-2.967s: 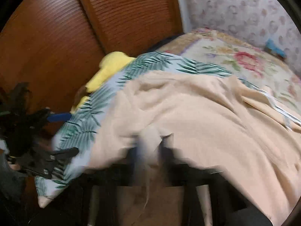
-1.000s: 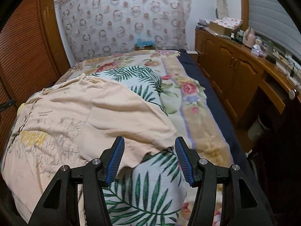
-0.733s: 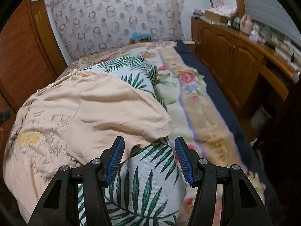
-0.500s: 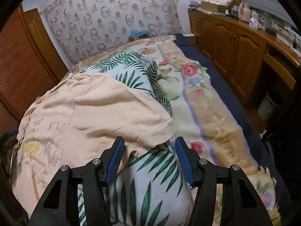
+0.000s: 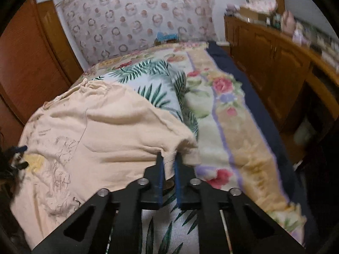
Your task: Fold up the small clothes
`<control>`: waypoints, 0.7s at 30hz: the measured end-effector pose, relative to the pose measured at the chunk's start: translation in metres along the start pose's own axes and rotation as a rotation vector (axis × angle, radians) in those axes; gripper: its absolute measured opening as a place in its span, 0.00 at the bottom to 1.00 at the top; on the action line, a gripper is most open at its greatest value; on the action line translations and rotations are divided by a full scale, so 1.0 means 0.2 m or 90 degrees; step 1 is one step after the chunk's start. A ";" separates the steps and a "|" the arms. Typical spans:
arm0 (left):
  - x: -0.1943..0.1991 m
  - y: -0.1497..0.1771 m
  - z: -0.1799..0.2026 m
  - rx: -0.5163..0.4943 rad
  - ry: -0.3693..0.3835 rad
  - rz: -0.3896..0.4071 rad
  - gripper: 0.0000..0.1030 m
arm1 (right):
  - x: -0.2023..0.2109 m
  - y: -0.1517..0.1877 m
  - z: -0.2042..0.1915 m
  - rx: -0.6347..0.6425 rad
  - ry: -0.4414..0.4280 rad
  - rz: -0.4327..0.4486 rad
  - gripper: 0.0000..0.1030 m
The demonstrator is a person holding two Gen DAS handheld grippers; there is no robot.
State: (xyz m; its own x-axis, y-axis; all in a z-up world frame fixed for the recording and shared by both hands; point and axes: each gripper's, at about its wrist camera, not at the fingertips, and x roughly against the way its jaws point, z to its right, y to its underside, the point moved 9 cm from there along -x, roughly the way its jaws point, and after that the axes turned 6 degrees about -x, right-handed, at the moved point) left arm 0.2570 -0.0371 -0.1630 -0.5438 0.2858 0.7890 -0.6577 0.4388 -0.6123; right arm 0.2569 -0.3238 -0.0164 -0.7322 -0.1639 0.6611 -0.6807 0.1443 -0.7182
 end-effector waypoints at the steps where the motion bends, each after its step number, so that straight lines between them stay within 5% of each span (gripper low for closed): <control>1: 0.00 0.00 0.00 0.000 0.000 0.000 0.92 | 0.02 -0.02 -0.02 0.010 0.001 0.008 0.03; 9: -0.01 -0.01 0.00 0.001 -0.005 -0.001 0.92 | 0.15 -0.16 -0.43 0.114 -0.067 0.056 0.03; 14: -0.03 0.00 -0.02 0.018 -0.013 -0.009 1.00 | 0.11 -0.16 -0.82 0.175 -0.170 0.026 0.03; 16: -0.03 0.00 -0.02 0.017 -0.014 -0.010 1.00 | 0.11 -0.14 -0.91 0.189 -0.200 0.019 0.14; 18: -0.02 0.00 -0.02 0.017 -0.014 -0.009 1.00 | 0.11 -0.14 -0.92 0.199 -0.191 0.029 0.45; 21: -0.02 0.00 -0.02 0.017 -0.014 -0.009 1.00 | 0.10 -0.11 -0.84 0.184 -0.175 0.024 0.46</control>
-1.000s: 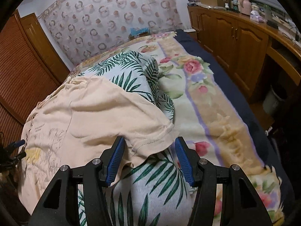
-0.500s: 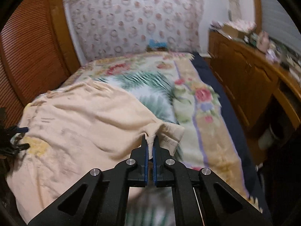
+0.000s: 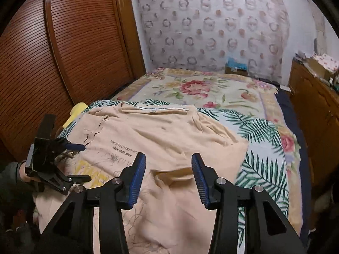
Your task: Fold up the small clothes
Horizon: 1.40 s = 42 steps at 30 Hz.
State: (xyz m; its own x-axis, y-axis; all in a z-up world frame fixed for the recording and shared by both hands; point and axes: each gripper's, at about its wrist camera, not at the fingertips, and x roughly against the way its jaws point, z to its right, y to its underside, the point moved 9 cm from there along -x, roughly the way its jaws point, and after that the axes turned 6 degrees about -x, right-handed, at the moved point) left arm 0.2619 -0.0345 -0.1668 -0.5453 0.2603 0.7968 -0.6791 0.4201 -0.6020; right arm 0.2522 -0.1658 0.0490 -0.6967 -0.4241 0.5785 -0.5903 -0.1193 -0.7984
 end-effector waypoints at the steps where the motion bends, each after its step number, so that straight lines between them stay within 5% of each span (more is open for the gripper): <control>1: 0.00 0.00 0.00 0.000 0.000 0.000 1.00 | 0.00 0.03 0.03 -0.003 0.014 -0.008 0.46; 8: 0.00 0.00 0.00 -0.001 0.001 0.000 1.00 | -0.06 0.22 0.10 -0.036 0.039 -0.068 0.45; 16: 0.02 0.01 -0.02 0.008 -0.010 0.007 1.00 | -0.41 0.09 0.04 -0.055 0.010 -0.129 0.45; 17: 0.04 0.01 -0.03 0.013 -0.010 0.014 1.00 | -0.45 0.08 0.03 -0.056 0.009 -0.134 0.43; 20: 0.08 0.01 -0.07 0.026 -0.015 0.027 1.00 | -0.54 0.03 -0.03 -0.042 -0.009 -0.142 0.14; 26: 0.21 0.01 -0.24 0.072 -0.038 0.061 1.00 | -0.58 -0.17 -0.20 -0.024 -0.123 -0.091 0.13; 29: 0.26 0.01 -0.33 0.090 -0.052 0.077 1.00 | -0.59 -0.19 -0.19 -0.011 -0.106 -0.088 0.50; 30: 0.28 0.01 -0.37 0.097 -0.056 0.083 1.00 | -0.60 -0.19 -0.16 -0.013 -0.096 -0.086 0.53; 38: 0.29 0.02 -0.68 0.143 -0.093 0.091 0.98 | -0.54 -0.14 0.11 0.004 0.048 -0.063 0.53; 42: 0.21 0.05 -0.84 0.183 -0.092 0.067 0.85 | -0.51 -0.12 0.24 0.005 0.105 -0.058 0.62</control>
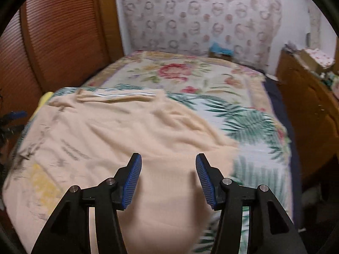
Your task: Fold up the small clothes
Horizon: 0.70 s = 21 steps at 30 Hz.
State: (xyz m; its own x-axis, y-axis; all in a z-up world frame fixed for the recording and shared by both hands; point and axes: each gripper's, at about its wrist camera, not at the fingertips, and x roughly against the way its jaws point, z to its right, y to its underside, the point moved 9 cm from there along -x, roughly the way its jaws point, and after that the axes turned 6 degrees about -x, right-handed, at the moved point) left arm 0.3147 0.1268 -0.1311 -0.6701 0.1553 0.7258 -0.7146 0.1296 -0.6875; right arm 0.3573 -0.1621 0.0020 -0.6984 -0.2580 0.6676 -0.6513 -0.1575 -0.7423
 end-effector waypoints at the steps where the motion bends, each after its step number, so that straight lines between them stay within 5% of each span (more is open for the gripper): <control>1: -0.03 0.00 -0.04 0.009 -0.004 -0.006 0.80 | 0.00 0.01 0.02 -0.003 0.007 0.000 0.63; 13: -0.22 0.02 -0.25 0.054 -0.032 -0.058 0.58 | -0.09 0.00 0.06 -0.021 0.042 -0.014 0.64; 21: -0.25 0.00 -0.27 0.051 -0.043 -0.059 0.58 | -0.10 0.00 0.11 -0.027 0.040 -0.024 0.64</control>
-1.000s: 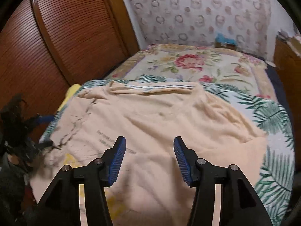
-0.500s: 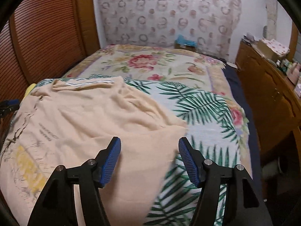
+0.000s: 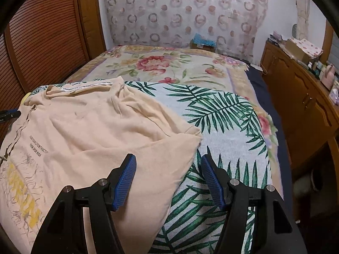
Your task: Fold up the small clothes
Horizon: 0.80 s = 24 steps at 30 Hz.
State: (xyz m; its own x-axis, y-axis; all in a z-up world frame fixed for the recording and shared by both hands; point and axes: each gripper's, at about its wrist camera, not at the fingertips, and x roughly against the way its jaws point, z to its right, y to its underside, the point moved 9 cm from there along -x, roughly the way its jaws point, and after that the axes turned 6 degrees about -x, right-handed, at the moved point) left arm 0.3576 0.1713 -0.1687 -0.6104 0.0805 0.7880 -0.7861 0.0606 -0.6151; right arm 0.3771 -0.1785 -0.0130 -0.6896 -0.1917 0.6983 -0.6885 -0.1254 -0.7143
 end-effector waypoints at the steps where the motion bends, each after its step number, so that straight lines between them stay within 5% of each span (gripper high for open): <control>1: 0.00 0.00 0.00 0.000 -0.001 0.000 0.58 | 0.00 0.00 0.00 0.000 0.000 -0.001 0.64; 6: 0.00 0.00 0.00 -0.004 -0.003 0.001 0.57 | -0.01 0.00 0.01 0.000 -0.002 -0.004 0.64; 11: 0.00 -0.02 0.00 -0.005 0.007 0.008 0.44 | -0.02 0.00 0.02 0.001 -0.003 -0.002 0.64; 16: 0.00 -0.04 0.02 -0.006 0.022 0.012 0.14 | -0.03 0.00 0.02 0.003 -0.004 -0.003 0.65; 18: 0.00 -0.04 0.04 -0.008 0.025 0.013 0.09 | -0.02 0.00 0.02 0.004 -0.003 -0.003 0.65; 24: 0.06 -0.08 0.10 -0.013 0.034 0.039 0.08 | -0.03 -0.01 0.03 0.007 -0.006 -0.007 0.65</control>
State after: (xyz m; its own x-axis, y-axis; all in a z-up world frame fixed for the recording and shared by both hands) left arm 0.3599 0.1524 -0.1487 -0.6503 0.1371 0.7472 -0.7453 0.0750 -0.6625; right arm 0.3828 -0.1831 -0.0162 -0.6799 -0.1989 0.7058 -0.6934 -0.1389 -0.7071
